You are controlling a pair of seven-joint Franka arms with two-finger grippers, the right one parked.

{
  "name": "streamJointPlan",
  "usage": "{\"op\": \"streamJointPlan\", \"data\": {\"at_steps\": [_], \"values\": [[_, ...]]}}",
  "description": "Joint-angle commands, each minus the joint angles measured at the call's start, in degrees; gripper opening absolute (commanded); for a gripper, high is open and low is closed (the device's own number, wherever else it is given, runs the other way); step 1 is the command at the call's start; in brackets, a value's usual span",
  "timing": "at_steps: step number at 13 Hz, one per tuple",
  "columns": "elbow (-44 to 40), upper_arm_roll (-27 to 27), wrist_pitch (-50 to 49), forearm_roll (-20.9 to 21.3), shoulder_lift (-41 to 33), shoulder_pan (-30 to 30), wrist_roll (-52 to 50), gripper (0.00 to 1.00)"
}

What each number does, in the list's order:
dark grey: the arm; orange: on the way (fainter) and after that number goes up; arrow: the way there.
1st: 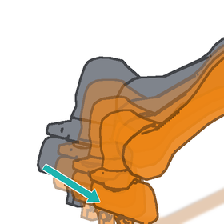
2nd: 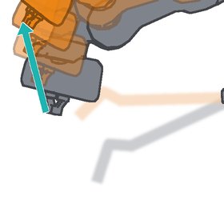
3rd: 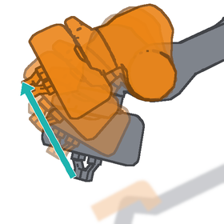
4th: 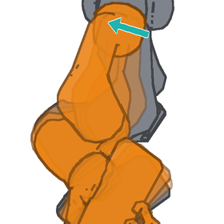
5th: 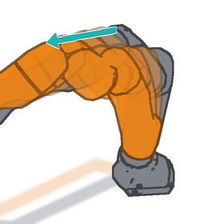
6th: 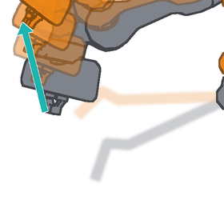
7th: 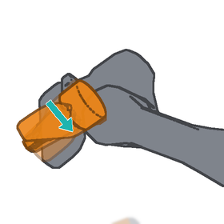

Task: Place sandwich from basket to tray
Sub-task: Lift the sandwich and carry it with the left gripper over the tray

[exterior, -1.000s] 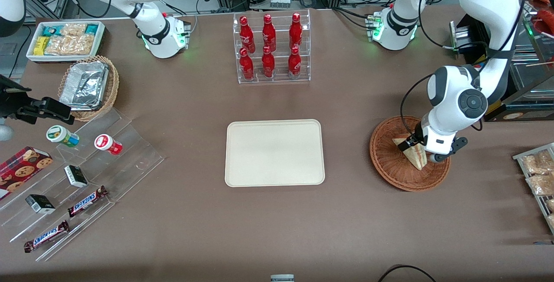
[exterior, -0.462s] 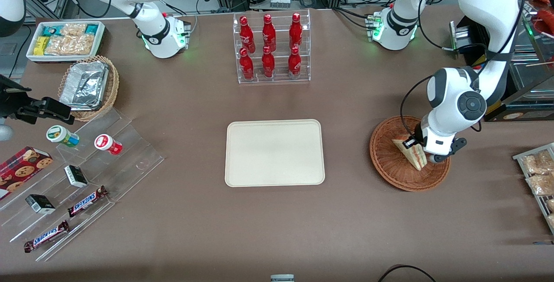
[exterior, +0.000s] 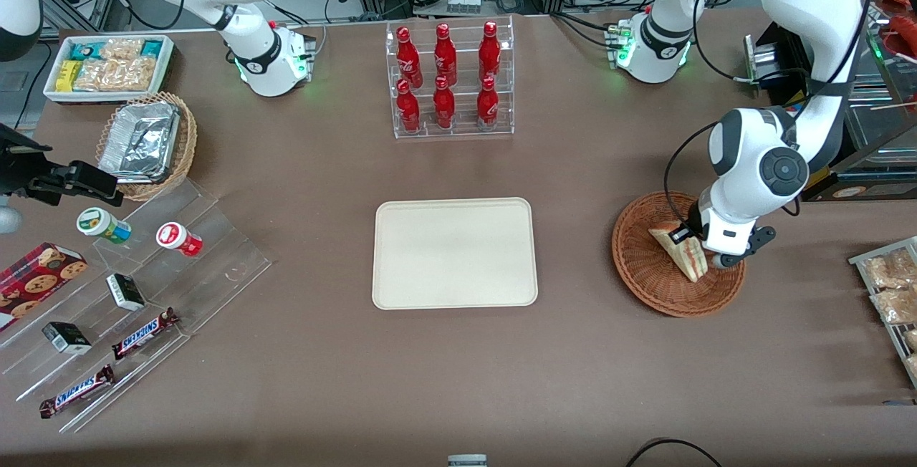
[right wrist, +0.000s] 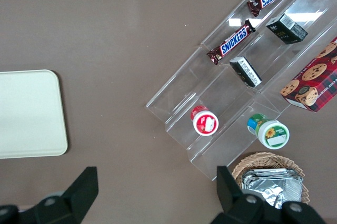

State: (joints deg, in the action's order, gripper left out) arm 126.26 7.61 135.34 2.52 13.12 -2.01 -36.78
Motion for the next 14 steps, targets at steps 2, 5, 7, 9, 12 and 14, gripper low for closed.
{"op": "streamJointPlan", "data": {"at_steps": [2,5,7,9,12,14], "values": [[-2.15,0.74,-7.52,2.66,-3.62,0.34,-0.39,0.00],[-6.02,3.72,-13.59,3.45,-4.24,0.43,-0.39,0.00],[-7.78,7.49,-14.57,4.33,-4.33,0.43,-0.31,0.00],[-10.85,11.27,-17.11,4.33,-3.80,0.43,-0.22,0.00],[-13.49,16.89,-17.39,4.16,-2.58,0.43,-0.31,0.00],[-16.82,20.85,-17.39,4.16,0.75,0.43,-0.31,0.00]]}}
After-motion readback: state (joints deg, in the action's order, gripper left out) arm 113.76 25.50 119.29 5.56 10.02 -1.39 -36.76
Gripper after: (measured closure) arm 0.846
